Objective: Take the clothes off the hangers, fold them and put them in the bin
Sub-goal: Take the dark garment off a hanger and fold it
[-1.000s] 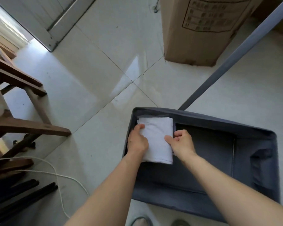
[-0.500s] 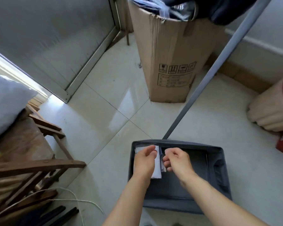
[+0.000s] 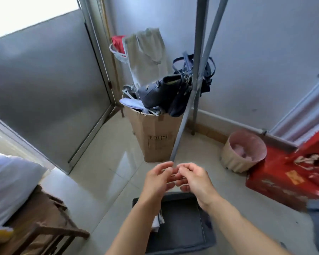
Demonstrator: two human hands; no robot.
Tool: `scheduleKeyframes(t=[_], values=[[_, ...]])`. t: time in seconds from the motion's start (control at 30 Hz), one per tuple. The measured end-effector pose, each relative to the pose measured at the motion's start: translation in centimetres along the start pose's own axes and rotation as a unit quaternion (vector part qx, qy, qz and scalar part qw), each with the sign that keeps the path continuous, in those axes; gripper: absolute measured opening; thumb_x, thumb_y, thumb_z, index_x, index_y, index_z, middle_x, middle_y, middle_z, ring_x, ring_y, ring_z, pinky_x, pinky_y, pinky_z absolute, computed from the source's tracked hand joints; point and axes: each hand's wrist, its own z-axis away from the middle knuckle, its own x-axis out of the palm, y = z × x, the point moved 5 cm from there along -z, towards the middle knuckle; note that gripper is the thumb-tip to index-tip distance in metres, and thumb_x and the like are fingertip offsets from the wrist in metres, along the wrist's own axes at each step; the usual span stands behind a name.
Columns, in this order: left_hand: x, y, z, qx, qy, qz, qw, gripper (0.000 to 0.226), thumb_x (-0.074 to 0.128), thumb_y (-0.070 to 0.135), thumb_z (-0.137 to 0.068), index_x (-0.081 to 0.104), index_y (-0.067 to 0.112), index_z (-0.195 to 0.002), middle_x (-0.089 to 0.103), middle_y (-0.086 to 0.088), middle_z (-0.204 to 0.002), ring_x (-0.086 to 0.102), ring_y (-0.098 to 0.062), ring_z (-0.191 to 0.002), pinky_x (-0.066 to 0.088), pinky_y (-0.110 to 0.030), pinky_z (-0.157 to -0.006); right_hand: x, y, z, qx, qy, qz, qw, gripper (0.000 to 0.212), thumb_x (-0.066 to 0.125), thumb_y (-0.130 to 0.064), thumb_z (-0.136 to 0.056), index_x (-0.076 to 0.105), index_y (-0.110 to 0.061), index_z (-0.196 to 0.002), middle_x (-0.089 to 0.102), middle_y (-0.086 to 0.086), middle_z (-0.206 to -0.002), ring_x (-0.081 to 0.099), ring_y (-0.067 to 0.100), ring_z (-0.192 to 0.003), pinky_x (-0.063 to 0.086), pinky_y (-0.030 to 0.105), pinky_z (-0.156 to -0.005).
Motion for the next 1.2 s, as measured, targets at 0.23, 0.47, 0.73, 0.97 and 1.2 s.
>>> scheduleKeyframes(t=[0.23, 0.47, 0.73, 0.97, 1.2], values=[[8.4, 10.2, 10.7, 0.122, -0.117, -0.061, 0.984, 0.019, 0.053, 0.017, -0.100, 0.068, 0.020, -0.110, 0.075, -0.006, -0.100, 0.071, -0.024, -0.098, 0.055, -0.044, -0.093, -8.9, -10.2, 11.7, -0.129, 0.043, 0.009, 0.991, 0.013, 0.052, -0.017, -0.098, 0.065, -0.016, -0.099, 0.068, 0.006, -0.076, 0.063, 0.012, -0.064, 0.049, 0.022, -0.060], [18.4, 14.8, 19.9, 0.204, -0.215, -0.045, 0.954, 0.018, 0.056, 0.014, -0.097, 0.071, 0.017, -0.106, 0.075, -0.012, -0.100, 0.070, -0.027, -0.093, 0.053, -0.041, -0.090, -18.4, -15.2, 22.1, -0.225, 0.126, -0.030, 0.966, 0.009, 0.055, -0.009, -0.097, 0.064, -0.008, -0.095, 0.064, 0.007, -0.068, 0.058, 0.009, -0.052, 0.046, 0.018, -0.049], [28.5, 16.4, 27.4, 0.233, -0.297, -0.026, 0.926, 0.016, 0.058, 0.012, -0.096, 0.068, 0.012, -0.109, 0.074, -0.016, -0.099, 0.071, -0.024, -0.083, 0.055, -0.038, -0.082, -27.5, -17.3, 31.3, -0.285, 0.237, -0.015, 0.929, 0.010, 0.055, -0.010, -0.097, 0.064, -0.009, -0.096, 0.069, 0.008, -0.074, 0.064, 0.012, -0.060, 0.051, 0.021, -0.052], [34.4, 17.8, 30.7, 0.248, -0.335, -0.045, 0.908, 0.017, 0.057, 0.014, -0.097, 0.068, 0.014, -0.110, 0.073, -0.012, -0.105, 0.067, -0.019, -0.086, 0.055, -0.029, -0.078, -35.6, -22.1, 37.8, -0.406, 0.462, 0.160, 0.772, 0.008, 0.055, -0.011, -0.094, 0.062, -0.015, -0.098, 0.064, -0.003, -0.088, 0.059, 0.000, -0.076, 0.044, 0.010, -0.066], [37.9, 19.6, 31.0, 0.277, -0.347, -0.065, 0.894, 0.019, 0.055, 0.011, -0.098, 0.067, 0.011, -0.113, 0.072, -0.012, -0.107, 0.066, -0.020, -0.088, 0.055, -0.034, -0.084, -43.3, -24.9, 37.5, -0.145, 0.578, 0.438, 0.672, 0.025, 0.051, -0.020, -0.095, 0.054, -0.004, -0.113, 0.063, 0.017, -0.116, 0.053, 0.037, -0.111, 0.041, 0.043, -0.088]])
